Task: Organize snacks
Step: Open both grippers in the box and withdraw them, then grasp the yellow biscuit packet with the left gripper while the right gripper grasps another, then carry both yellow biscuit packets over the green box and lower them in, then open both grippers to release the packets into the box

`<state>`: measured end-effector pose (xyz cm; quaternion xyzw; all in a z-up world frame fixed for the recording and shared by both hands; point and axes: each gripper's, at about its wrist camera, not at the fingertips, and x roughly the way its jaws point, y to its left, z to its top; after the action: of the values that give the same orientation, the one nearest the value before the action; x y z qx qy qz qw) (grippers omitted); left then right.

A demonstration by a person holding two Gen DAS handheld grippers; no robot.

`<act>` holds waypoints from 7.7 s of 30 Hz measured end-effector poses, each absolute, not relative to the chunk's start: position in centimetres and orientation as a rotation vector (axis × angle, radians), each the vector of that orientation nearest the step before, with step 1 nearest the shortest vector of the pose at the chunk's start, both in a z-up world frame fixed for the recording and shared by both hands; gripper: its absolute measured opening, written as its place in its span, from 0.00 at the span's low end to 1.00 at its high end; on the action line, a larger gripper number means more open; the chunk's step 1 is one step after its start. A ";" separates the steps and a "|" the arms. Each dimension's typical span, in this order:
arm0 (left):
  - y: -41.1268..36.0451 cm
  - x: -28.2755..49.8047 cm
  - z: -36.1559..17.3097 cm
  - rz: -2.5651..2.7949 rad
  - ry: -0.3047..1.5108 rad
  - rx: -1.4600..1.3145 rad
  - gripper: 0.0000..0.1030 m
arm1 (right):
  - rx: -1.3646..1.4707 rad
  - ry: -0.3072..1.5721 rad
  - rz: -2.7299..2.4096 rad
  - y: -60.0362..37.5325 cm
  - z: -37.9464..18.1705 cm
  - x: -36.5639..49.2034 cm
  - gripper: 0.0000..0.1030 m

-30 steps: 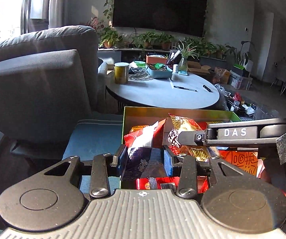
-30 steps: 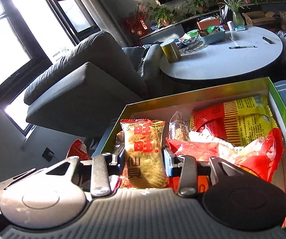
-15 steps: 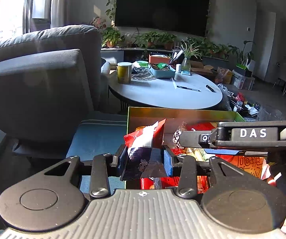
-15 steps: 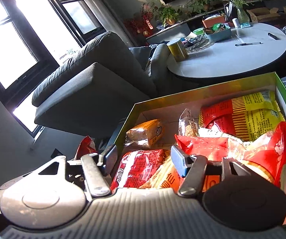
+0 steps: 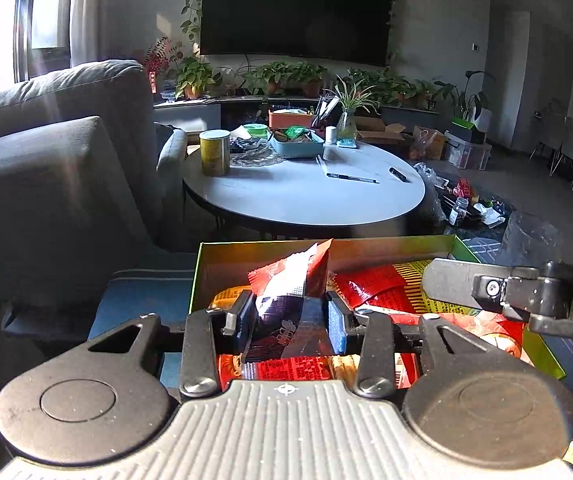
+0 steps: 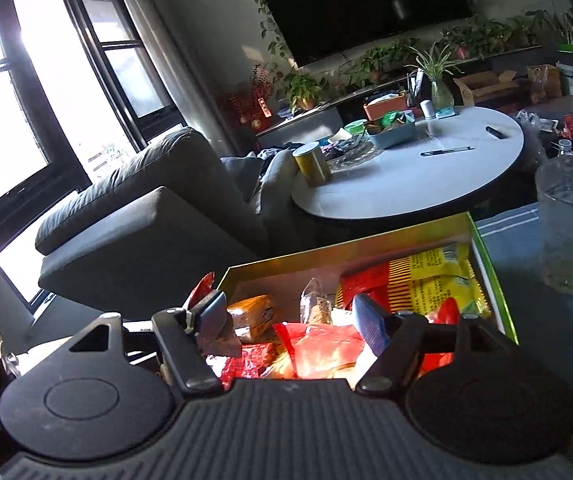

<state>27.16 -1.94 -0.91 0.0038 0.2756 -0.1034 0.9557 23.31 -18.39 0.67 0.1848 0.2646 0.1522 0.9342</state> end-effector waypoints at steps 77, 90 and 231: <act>-18.8 15.4 -7.9 -0.566 0.812 0.191 0.53 | 0.204 0.825 0.072 -28.1 -7.4 7.6 0.76; -9.2 12.7 -6.3 -0.396 0.745 0.023 0.51 | 0.195 0.827 0.118 -25.5 -7.4 7.8 0.77; -6.6 26.8 -0.6 -0.163 0.526 0.030 0.67 | 0.305 0.577 0.124 -22.1 -0.4 25.2 0.76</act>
<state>26.83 -6.64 -0.59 0.0148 0.2599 -0.0806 0.9622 25.18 -22.09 -0.44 0.1499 0.2832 0.0611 0.9453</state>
